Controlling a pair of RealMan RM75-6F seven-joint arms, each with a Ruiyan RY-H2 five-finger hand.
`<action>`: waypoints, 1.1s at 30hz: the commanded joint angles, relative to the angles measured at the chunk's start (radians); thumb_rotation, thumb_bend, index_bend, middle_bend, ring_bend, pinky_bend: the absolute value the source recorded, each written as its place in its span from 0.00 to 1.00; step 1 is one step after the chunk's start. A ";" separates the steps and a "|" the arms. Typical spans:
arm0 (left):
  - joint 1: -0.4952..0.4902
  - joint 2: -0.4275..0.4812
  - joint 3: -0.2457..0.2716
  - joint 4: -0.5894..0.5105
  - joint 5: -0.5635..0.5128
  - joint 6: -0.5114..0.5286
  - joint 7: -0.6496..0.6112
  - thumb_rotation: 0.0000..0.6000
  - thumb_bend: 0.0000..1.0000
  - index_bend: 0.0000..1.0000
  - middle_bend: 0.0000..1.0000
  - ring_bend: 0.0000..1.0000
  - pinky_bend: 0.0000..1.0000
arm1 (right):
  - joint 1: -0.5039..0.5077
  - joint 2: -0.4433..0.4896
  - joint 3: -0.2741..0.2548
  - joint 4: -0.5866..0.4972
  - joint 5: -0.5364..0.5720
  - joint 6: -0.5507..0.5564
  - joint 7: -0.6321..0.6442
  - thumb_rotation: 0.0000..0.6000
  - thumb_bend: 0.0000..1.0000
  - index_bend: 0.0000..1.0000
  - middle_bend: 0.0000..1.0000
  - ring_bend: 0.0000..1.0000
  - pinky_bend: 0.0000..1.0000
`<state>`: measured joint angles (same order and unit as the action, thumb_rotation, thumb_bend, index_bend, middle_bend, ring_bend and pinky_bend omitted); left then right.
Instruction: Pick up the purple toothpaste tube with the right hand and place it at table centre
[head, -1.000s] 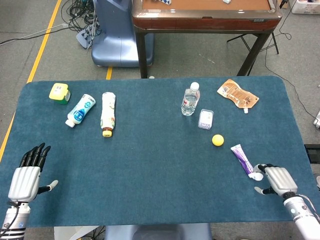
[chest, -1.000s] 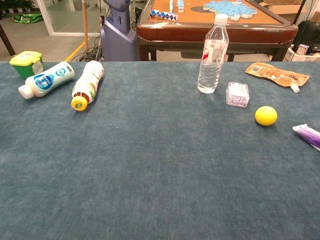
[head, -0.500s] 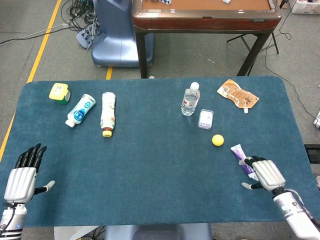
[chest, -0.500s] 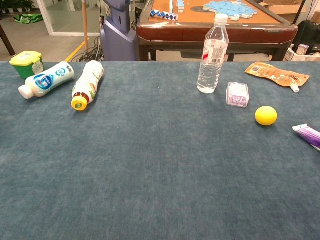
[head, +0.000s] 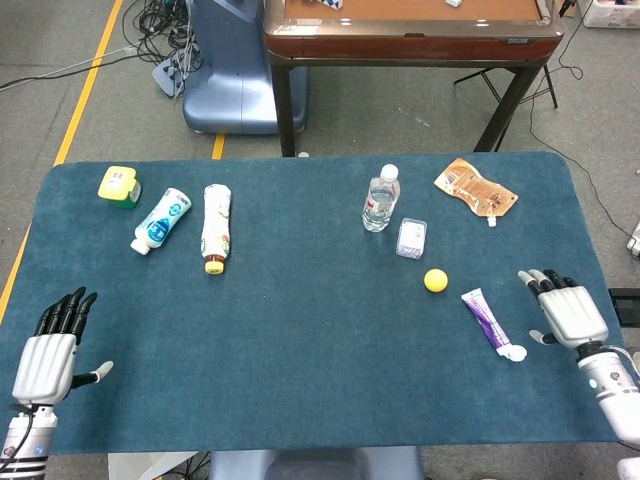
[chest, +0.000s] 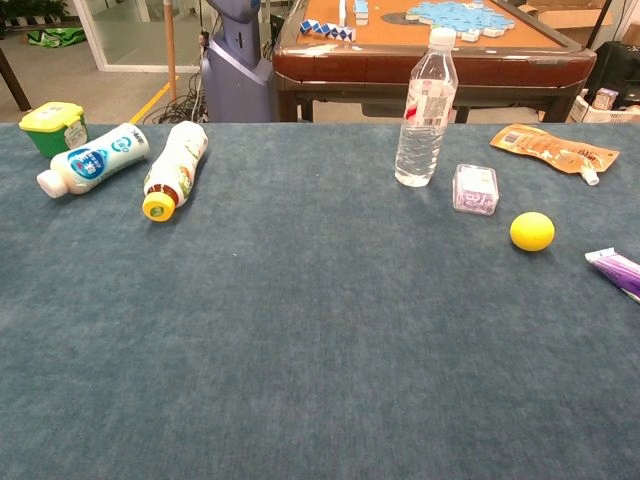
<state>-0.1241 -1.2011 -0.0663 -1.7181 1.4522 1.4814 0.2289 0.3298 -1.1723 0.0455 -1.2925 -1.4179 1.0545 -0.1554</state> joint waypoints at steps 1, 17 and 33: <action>0.001 0.001 0.002 0.001 -0.003 -0.002 -0.004 1.00 0.09 0.00 0.00 0.01 0.06 | 0.027 -0.051 -0.002 0.059 0.011 -0.035 -0.042 1.00 0.00 0.02 0.09 0.07 0.21; 0.007 0.012 0.009 -0.001 -0.008 -0.008 -0.028 1.00 0.09 0.00 0.00 0.01 0.06 | 0.047 -0.223 -0.062 0.261 -0.094 0.014 -0.079 1.00 0.00 0.00 0.00 0.00 0.13; 0.020 0.025 0.014 -0.004 -0.002 0.003 -0.056 1.00 0.09 0.00 0.00 0.01 0.06 | 0.090 -0.295 -0.038 0.207 -0.108 0.021 -0.091 1.00 0.00 0.00 0.00 0.00 0.13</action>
<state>-0.1046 -1.1759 -0.0523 -1.7222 1.4503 1.4840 0.1731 0.4145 -1.4618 0.0006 -1.0790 -1.5322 1.0809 -0.2450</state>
